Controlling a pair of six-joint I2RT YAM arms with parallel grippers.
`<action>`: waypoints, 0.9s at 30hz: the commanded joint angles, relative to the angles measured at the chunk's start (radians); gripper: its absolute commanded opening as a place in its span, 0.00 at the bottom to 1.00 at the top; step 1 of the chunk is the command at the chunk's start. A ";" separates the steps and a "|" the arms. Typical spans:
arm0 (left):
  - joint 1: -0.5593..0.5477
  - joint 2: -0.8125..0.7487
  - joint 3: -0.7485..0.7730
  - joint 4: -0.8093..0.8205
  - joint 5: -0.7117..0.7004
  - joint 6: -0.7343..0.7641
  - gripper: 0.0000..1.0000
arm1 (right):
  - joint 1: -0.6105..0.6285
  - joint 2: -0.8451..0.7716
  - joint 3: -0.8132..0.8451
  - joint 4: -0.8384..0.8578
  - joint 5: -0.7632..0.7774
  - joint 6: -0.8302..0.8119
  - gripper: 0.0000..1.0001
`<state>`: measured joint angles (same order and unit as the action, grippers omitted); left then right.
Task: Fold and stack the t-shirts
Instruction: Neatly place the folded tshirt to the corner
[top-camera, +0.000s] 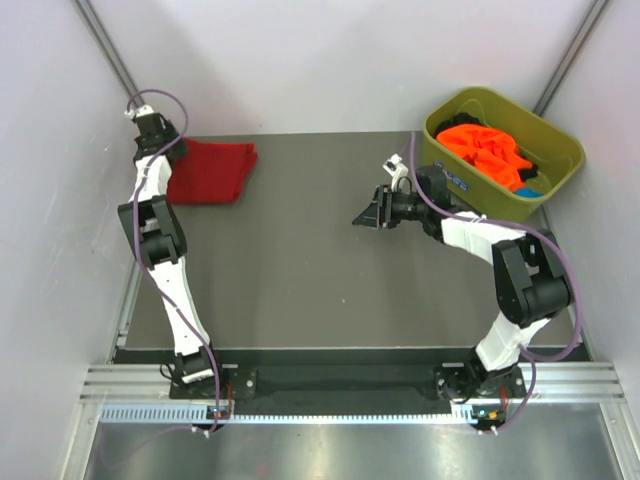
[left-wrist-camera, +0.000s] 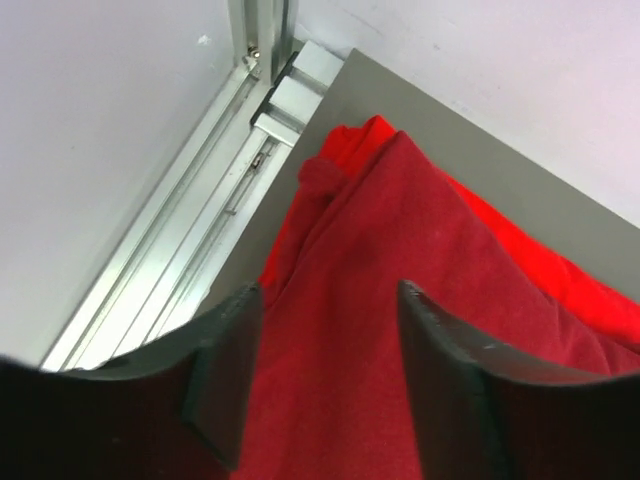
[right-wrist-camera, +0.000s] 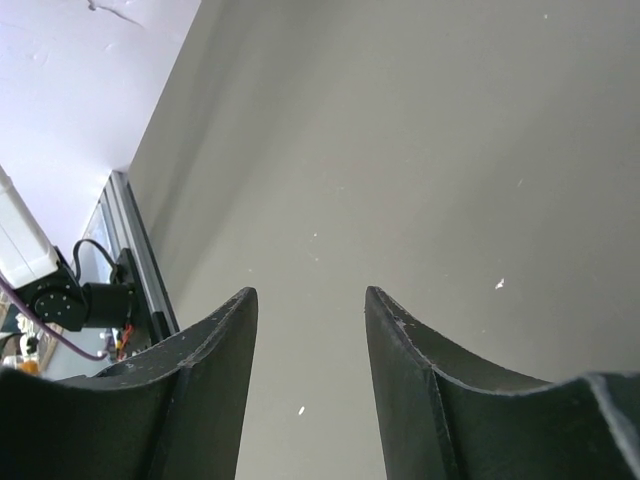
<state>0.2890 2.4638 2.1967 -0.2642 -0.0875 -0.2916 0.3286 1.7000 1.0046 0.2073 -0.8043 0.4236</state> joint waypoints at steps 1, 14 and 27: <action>0.009 -0.109 -0.021 0.065 0.049 0.028 0.68 | -0.007 0.013 0.052 0.011 0.007 -0.034 0.48; -0.316 -0.394 -0.291 -0.107 0.011 0.409 0.71 | -0.002 -0.030 0.034 -0.005 0.011 -0.045 0.49; -0.458 -0.310 -0.384 -0.132 -0.316 0.565 0.76 | -0.002 -0.049 0.019 0.020 -0.013 -0.026 0.50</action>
<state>-0.1745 2.1311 1.8225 -0.4091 -0.2573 0.2127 0.3286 1.7084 1.0153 0.1711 -0.7959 0.4046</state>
